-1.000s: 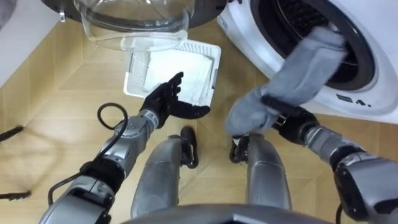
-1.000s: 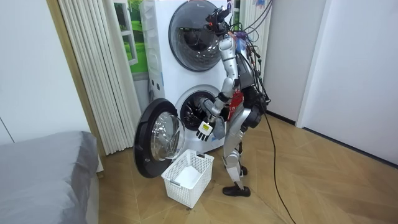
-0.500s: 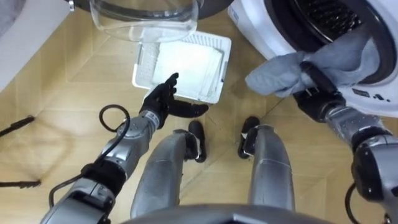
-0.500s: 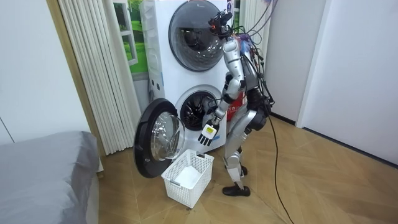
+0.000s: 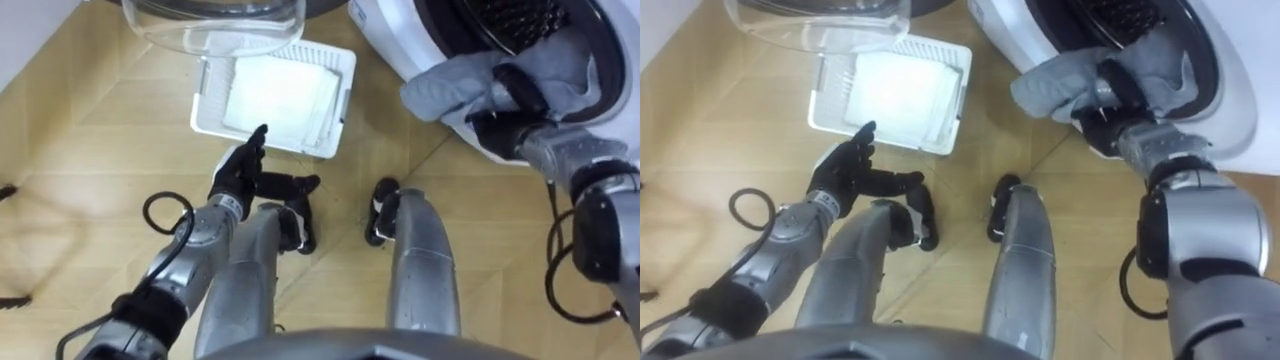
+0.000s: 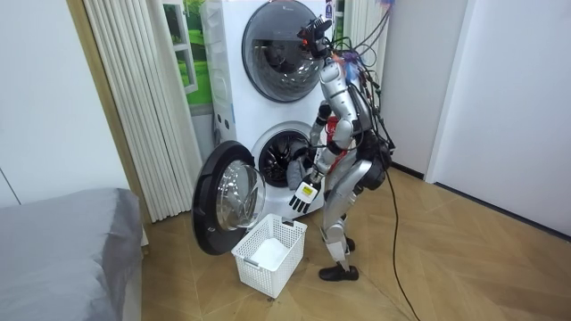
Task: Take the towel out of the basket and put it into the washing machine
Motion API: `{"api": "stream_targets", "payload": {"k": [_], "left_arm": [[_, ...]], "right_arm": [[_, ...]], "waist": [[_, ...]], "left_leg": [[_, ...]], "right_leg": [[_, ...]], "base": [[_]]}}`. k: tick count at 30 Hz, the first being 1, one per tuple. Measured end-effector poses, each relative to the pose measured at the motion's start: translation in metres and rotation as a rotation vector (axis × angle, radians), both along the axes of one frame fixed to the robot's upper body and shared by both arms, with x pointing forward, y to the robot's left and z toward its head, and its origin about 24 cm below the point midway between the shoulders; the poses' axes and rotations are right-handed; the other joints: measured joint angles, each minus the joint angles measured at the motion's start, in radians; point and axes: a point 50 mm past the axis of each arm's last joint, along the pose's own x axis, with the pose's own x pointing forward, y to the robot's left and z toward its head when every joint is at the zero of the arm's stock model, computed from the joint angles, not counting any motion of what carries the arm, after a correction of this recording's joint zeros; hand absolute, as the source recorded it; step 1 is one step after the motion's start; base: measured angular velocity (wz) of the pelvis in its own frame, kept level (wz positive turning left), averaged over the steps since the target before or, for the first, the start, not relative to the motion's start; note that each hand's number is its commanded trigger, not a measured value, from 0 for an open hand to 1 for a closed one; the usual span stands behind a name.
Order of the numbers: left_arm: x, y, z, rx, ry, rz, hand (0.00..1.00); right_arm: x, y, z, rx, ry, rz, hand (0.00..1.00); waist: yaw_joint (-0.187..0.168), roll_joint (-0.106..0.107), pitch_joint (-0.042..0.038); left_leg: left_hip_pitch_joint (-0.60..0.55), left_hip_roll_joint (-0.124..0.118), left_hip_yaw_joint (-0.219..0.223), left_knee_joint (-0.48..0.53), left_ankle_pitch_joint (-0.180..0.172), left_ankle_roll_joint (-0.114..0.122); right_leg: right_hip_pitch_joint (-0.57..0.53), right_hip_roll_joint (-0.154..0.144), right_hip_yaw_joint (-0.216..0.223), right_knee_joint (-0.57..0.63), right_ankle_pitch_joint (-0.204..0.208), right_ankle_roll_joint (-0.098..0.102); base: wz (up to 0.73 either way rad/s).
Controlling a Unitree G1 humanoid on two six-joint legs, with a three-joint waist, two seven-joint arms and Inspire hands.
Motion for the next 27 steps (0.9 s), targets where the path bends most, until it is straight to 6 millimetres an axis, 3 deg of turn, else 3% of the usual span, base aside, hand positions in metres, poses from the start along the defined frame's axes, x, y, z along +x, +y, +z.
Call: {"api": "stream_targets", "payload": {"k": [1, 2, 5, 10, 13, 17, 27], "left_arm": [[-0.001, 0.0, 0.0, 0.006, -0.001, -0.004, 0.0], [-0.001, -0.002, 0.0, 0.016, -0.006, -0.015, 0.0], [0.003, -0.005, 0.002, 0.019, -0.022, -0.027, 0.0], [0.006, -0.006, 0.005, 0.018, -0.035, -0.029, 0.0], [0.008, -0.007, 0.007, 0.019, -0.044, -0.033, 0.0], [0.008, -0.007, 0.008, 0.018, -0.047, -0.037, 0.0], [0.006, -0.009, 0.007, 0.011, -0.063, -0.036, 0.0]], "right_arm": [[0.002, 0.0, 0.002, 0.001, 0.001, -0.003, 0.24], [0.004, 0.001, 0.005, 0.004, 0.006, -0.011, 0.08], [0.008, 0.001, 0.01, 0.017, 0.018, -0.036, 0.0], [0.008, -0.012, 0.019, -0.012, 0.039, -0.076, 0.0], [0.006, -0.029, 0.028, -0.009, 0.026, -0.154, 0.0], [0.009, -0.031, 0.032, 0.069, -0.002, -0.221, 0.0], [0.007, -0.037, 0.034, 0.067, 0.037, -0.322, 0.0]], "waist": [[-0.003, -0.001, 0.0001], [-0.004, -0.003, -0.0001], [-0.004, -0.005, -0.0008], [-0.002, -0.007, -0.0005], [-0.002, -0.006, -0.0007], [0.001, -0.006, -0.0009], [0.04, 0.004, -0.0053]], "left_leg": [[0.0, 0.0, 0.0, 0.001, 0.0, 0.001], [0.0, 0.0, 0.002, 0.006, -0.002, 0.004], [-0.002, 0.0, 0.017, 0.011, -0.008, 0.014], [-0.002, 0.001, 0.043, 0.019, -0.014, 0.024], [-0.002, 0.003, 0.045, 0.02, -0.015, 0.024], [-0.003, 0.007, 0.047, 0.02, -0.015, 0.024], [-0.004, 0.017, 0.052, 0.02, -0.016, 0.023]], "right_leg": [[0.0, 0.0, 0.0, 0.0, 0.0, 0.0], [0.001, -0.002, 0.0, 0.003, 0.0, 0.001], [-0.006, -0.012, 0.005, 0.017, -0.004, 0.005], [-0.019, -0.016, 0.024, 0.032, -0.007, 0.012], [-0.021, -0.013, 0.027, 0.031, -0.007, 0.012], [-0.02, -0.009, 0.027, 0.029, -0.006, 0.012], [-0.018, 0.0, 0.025, 0.021, -0.003, 0.011]], "base": [[0.08], [0.0], [0.0], [-0.02], [-0.05], [-0.01], [-0.01]]}}
